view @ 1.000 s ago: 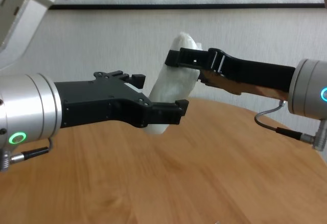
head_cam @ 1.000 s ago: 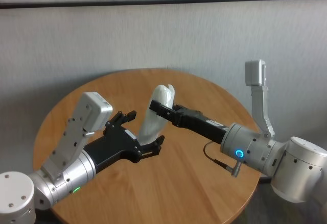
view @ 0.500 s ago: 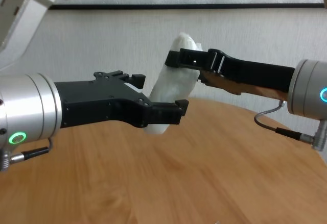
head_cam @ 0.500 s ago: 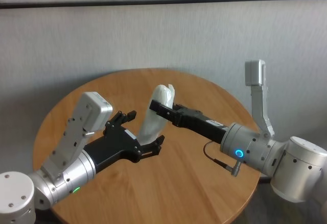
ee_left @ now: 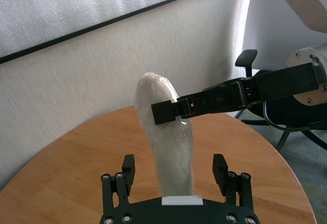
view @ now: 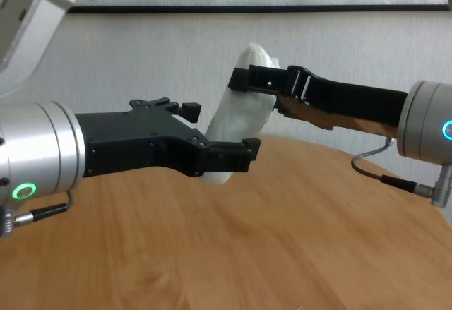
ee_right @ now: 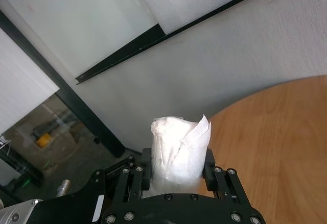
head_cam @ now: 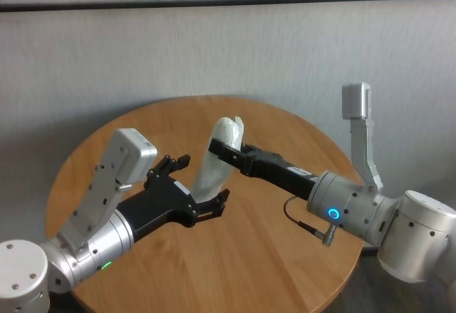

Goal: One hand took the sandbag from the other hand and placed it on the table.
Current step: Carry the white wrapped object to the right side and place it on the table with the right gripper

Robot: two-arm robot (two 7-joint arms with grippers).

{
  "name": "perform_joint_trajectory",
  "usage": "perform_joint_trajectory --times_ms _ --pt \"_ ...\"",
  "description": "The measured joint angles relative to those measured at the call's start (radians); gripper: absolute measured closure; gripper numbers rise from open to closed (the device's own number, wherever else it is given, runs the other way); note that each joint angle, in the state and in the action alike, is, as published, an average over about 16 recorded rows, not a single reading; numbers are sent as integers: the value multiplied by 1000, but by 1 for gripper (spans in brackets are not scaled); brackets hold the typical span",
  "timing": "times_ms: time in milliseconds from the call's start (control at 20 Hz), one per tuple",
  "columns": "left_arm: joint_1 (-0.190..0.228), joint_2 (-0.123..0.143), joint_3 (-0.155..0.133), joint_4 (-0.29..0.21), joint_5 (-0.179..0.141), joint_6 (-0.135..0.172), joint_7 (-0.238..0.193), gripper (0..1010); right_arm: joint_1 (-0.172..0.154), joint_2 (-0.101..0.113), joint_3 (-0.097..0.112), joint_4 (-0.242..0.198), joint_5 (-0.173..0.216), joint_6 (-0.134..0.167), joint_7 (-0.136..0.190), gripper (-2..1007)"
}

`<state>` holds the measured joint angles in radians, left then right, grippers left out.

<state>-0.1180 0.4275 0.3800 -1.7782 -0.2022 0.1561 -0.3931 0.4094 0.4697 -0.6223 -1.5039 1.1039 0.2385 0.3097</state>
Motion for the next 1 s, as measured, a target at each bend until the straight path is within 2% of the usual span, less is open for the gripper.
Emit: perform_joint_trajectory --times_ms 350,600,1000 --pt "12 -6 -11 -3 -3 -30 20 10 1 -6 4 11 -14 -4 -5 431" --pt "28 -16 -30 -9 -3 -47 51 10 4 -12 11 25 -27 -8 -12 431" --pt "62 -45 -75 -25 15 -26 125 10 9 -24 29 45 -48 -13 -28 431"
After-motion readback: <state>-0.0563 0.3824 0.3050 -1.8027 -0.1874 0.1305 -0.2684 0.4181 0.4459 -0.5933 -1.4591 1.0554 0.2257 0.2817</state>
